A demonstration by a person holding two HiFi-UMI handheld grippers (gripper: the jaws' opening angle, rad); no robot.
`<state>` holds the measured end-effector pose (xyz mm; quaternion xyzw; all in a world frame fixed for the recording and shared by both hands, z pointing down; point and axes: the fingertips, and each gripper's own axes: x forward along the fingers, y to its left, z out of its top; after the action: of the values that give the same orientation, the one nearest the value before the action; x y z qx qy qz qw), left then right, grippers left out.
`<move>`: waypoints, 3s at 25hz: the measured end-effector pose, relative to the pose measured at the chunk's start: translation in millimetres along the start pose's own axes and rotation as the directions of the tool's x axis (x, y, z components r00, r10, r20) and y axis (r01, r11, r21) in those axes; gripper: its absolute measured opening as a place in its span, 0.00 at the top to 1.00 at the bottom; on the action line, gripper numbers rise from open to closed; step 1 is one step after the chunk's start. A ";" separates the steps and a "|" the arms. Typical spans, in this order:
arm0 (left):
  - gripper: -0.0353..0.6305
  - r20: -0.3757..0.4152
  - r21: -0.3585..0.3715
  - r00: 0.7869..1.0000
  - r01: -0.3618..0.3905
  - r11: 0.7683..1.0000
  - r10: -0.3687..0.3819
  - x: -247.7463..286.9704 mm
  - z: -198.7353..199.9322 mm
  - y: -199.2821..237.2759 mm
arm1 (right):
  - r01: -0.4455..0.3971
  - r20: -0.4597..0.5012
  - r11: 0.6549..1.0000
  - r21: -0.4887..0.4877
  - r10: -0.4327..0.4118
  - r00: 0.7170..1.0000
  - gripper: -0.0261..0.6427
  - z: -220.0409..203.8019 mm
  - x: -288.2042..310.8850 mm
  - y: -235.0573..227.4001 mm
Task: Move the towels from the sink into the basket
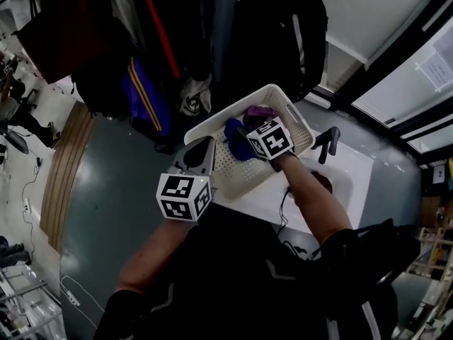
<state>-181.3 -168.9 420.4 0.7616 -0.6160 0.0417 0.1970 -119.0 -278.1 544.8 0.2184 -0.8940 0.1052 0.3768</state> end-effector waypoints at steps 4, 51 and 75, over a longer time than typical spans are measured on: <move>0.94 0.017 0.010 0.998 0.056 0.998 -0.056 -1.2 6.4 -9.3 | 0.057 0.115 0.997 0.047 -0.062 0.991 0.73 22.4 -37.8 -2.2; 0.94 0.059 0.159 0.857 0.498 0.853 -0.511 -1.2 33.7 -206.3 | 0.468 0.447 0.767 0.440 -0.639 0.626 0.95 -70.7 -359.3 -32.1; 0.94 0.063 0.165 0.829 0.541 0.825 -0.556 17.3 32.4 -264.5 | 0.438 0.462 0.776 0.454 -0.625 0.629 0.95 -97.8 -382.8 -52.9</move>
<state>69.5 -152.9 330.2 0.9196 -0.3760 -0.0149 0.1129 204.8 -171.1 338.4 0.5509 -0.8313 0.0483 0.0564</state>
